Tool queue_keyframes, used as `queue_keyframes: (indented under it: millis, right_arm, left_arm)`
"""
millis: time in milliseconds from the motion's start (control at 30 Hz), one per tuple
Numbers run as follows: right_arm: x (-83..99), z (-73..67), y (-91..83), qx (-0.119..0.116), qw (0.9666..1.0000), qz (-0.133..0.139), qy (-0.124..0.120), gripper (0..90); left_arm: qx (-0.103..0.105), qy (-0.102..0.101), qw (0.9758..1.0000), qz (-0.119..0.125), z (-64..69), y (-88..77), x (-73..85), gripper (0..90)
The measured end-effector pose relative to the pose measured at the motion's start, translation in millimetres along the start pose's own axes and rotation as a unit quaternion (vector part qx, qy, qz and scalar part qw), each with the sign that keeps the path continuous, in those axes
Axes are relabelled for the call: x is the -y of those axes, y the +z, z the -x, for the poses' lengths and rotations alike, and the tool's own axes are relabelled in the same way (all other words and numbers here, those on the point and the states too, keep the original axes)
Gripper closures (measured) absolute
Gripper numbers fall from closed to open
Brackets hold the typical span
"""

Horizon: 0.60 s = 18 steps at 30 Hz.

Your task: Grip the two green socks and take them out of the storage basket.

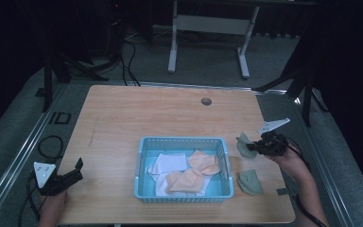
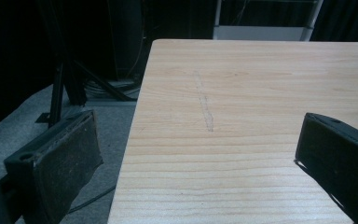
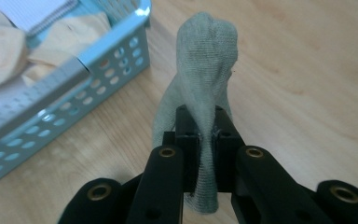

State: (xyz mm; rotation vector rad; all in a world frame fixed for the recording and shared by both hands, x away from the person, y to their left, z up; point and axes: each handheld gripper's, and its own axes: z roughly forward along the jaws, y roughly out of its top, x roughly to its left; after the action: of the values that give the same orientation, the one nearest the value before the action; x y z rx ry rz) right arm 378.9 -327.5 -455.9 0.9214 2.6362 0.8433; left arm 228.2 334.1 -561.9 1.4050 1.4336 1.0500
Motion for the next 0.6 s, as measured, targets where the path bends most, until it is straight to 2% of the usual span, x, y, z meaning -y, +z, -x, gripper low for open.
queue_keyframes:
  millis: [133, 400, 600]
  right_arm:
    - [11.8, -1.7, 18.9, -0.012, 0.9997, 0.009, 0.017, 84.7]
    - [27.7, -2.7, 51.7, -0.022, 0.9988, 0.007, 0.044, 84.5]
    - [34.2, -0.4, 64.2, -0.014, 0.9984, 0.000, 0.054, 83.8]
  left_arm:
    - [0.000, 0.000, 1.0000, 0.000, 0.1, -0.2, 0.1, 0.5]
    - [0.001, -0.001, 1.0000, 0.002, -0.1, -0.3, 0.1, 0.5]
    - [0.000, 0.000, 1.0000, 0.000, 0.1, -0.1, 0.0, 0.5]
